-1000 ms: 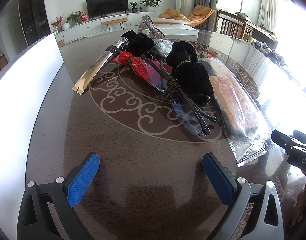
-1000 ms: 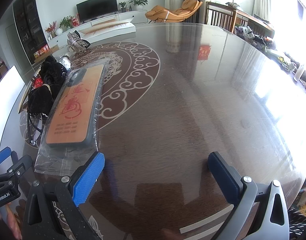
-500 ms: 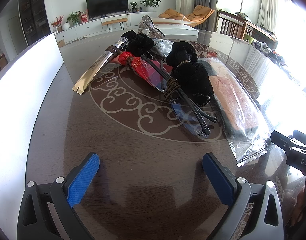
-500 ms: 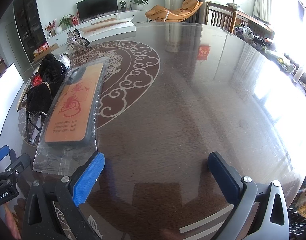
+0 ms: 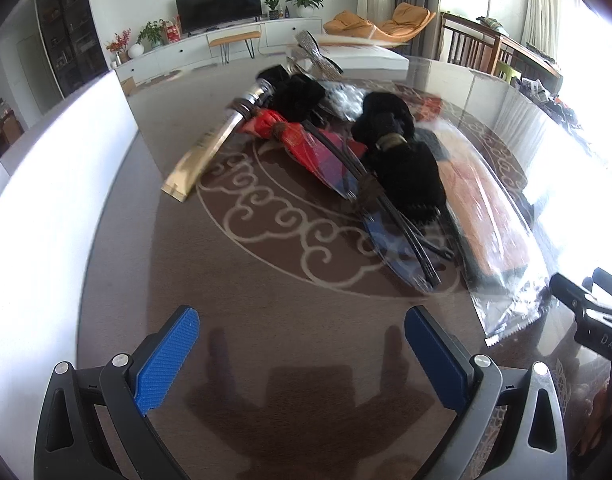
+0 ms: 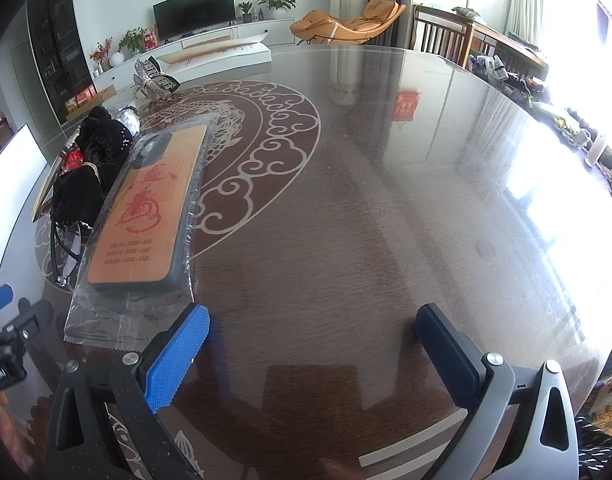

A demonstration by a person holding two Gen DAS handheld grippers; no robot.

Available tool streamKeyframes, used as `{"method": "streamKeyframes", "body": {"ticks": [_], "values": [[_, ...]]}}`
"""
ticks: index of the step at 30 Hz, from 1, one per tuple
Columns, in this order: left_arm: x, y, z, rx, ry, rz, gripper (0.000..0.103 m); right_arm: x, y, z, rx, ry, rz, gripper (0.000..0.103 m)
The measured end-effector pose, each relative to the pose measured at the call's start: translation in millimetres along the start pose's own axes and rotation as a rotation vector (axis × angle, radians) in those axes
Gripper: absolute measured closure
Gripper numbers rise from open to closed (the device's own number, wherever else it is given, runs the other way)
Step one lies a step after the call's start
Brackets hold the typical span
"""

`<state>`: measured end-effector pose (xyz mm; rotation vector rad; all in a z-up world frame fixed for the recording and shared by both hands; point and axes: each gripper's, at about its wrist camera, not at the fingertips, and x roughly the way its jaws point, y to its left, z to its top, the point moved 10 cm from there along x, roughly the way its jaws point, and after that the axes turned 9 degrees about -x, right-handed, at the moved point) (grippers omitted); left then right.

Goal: Organize objects
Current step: 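Grasp the gold cream tube with the left tool, then lift and hold the gold cream tube with the left tool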

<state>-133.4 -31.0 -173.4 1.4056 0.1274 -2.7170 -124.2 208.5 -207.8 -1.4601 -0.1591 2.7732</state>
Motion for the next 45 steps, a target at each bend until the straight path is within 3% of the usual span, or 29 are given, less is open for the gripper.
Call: {"method": "streamKeyframes", "body": {"ticks": [4,7,10,15,20,21,22,23,24,26,32,38,41,42,43,45], "values": [[-5.7,35.7,53.1,-0.065,-0.041,0.088,0.000,0.3,-0.3,0.8,0.000,0.000,-0.001,0.000],[30.2,49.4,79.4,-0.047,0.083,0.124,0.000,0.4,-0.1,0.8,0.000,0.000,-0.001,0.000],[68.3,58.9,100.7,-0.053,0.134,0.136,0.000,0.4,0.0,0.8,0.000,0.000,-0.001,0.000],[112.2,61.4,122.1,-0.100,0.193,0.040,0.000,-0.3,-0.6,2.0,0.002,0.000,-0.004,0.000],[121.6,68.2,133.2,-0.114,0.176,0.036,0.000,-0.1,-0.5,2.1,0.003,-0.001,-0.005,0.000],[118.5,67.2,133.8,-0.105,0.154,0.029,0.012,0.0,-1.0,2.3,0.004,-0.001,-0.005,0.000],[113.4,66.1,134.9,-0.097,0.127,0.023,0.036,0.2,-0.6,2.4,0.004,-0.002,-0.006,0.000],[109.2,65.5,135.0,-0.098,0.115,0.024,0.047,0.9,-0.4,3.1,0.004,-0.002,-0.006,0.000],[106.3,66.2,133.2,-0.108,0.116,0.030,0.067,0.5,-0.1,3.0,0.004,-0.002,-0.006,0.000],[100.6,68.8,126.5,-0.129,0.124,0.044,0.077,0.3,0.2,3.1,0.005,-0.002,-0.007,0.000],[63.7,76.2,72.9,-0.221,0.127,0.103,0.077,0.3,0.3,3.1,0.004,-0.002,-0.006,0.000],[13.0,60.4,1.8,-0.174,0.098,0.095,0.077,0.3,0.4,3.0,0.004,-0.002,-0.008,0.000],[3.0,54.5,-12.8,-0.156,0.071,0.067,0.073,0.3,0.2,3.1,0.005,-0.002,-0.007,0.000],[3.0,52.7,-15.5,-0.151,0.058,0.063,0.059,0.3,0.3,3.0,0.005,-0.002,-0.007,0.000],[3.5,52.1,-16.3,-0.148,0.049,0.071,0.033,0.3,0.3,3.0,0.004,-0.002,-0.007,0.000],[9.2,53.0,-16.6,-0.164,0.054,0.095,0.003,0.4,0.3,3.1,0.004,-0.002,-0.007,0.000]]}}
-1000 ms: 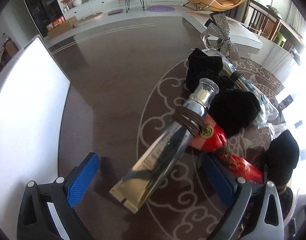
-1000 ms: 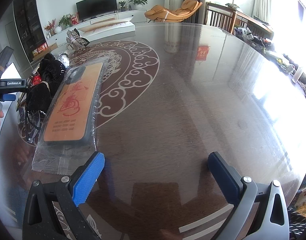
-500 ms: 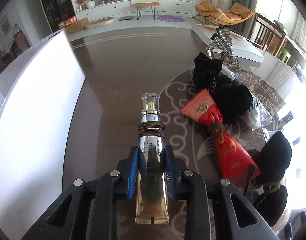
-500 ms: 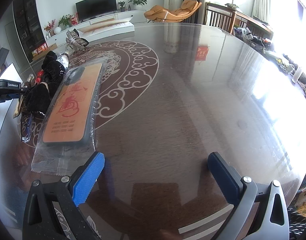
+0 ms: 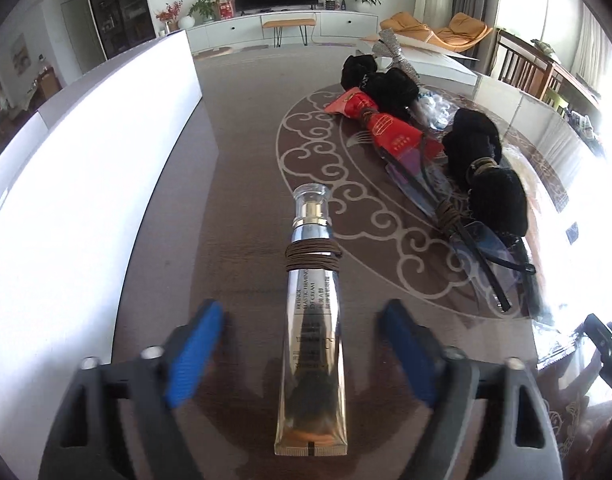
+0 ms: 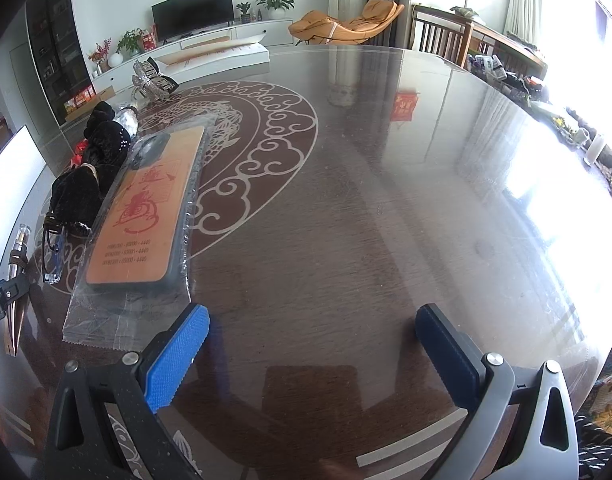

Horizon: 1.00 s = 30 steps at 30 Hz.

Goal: Organize objects
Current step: 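Lift and hold the gold cream tube with the left tool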

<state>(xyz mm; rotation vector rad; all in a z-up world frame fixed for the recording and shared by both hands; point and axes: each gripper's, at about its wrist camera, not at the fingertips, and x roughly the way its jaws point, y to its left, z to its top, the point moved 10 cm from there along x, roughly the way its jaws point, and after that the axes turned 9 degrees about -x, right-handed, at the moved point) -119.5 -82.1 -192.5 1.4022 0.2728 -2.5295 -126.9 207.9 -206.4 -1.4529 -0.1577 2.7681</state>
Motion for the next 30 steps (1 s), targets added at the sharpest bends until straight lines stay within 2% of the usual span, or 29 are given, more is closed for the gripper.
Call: {"method": "streamKeyframes", "body": {"ticks": [1,5,30], "values": [[2.7,3.5,0.1,-0.025,-0.007,-0.012,0.000,0.0,0.0,0.0,0.000,0.000,0.000,0.000],[7.2,3.6,8.6,-0.035,-0.054,-0.020,0.000,0.1,0.0,0.1,0.000,0.000,0.000,0.000],[5.9,4.4,8.0,-0.037,-0.060,-0.021,0.000,0.3,0.0,0.2,0.000,-0.001,-0.001,0.000]]}}
